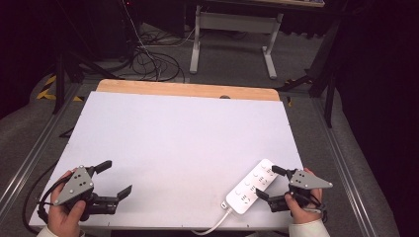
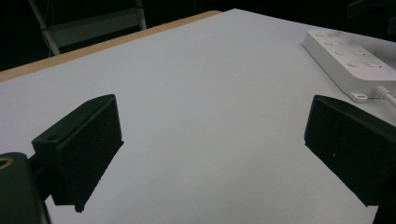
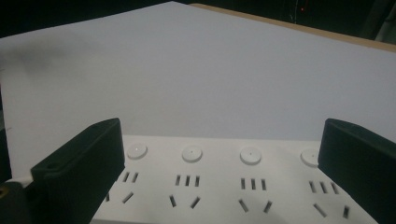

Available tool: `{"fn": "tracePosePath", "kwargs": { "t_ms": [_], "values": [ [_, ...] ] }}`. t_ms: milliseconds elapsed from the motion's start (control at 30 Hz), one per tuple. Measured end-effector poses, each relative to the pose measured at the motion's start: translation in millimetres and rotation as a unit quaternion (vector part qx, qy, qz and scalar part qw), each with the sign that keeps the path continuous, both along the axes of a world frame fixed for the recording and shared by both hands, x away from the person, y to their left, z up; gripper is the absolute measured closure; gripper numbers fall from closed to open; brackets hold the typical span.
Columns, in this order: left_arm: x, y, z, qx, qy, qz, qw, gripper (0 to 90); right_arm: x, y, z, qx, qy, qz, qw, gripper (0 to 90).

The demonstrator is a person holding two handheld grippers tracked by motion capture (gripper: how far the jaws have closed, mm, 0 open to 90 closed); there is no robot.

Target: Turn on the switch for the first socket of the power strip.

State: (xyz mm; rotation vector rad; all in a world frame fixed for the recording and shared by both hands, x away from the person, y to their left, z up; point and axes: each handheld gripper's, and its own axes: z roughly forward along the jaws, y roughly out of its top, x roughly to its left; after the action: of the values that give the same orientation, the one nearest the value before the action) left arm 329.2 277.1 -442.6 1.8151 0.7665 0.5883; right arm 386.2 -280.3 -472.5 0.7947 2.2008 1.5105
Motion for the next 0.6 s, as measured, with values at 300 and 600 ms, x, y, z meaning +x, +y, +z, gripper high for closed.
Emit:
{"fn": "tracePosePath", "kwargs": {
  "t_ms": [300,600],
  "values": [
    [-2.1,3.2,-7.8,-0.009,0.004,-0.005,0.9999,5.1,-3.0,-0.1,-12.1,-0.01,0.02,0.0,0.9998,1.3],
    [-3.3,0.5,-7.7,0.001,-0.007,0.003,1.0,5.3,-5.3,3.1,-7.4,-0.009,0.007,0.009,0.9999,2.3]
  ]
}}
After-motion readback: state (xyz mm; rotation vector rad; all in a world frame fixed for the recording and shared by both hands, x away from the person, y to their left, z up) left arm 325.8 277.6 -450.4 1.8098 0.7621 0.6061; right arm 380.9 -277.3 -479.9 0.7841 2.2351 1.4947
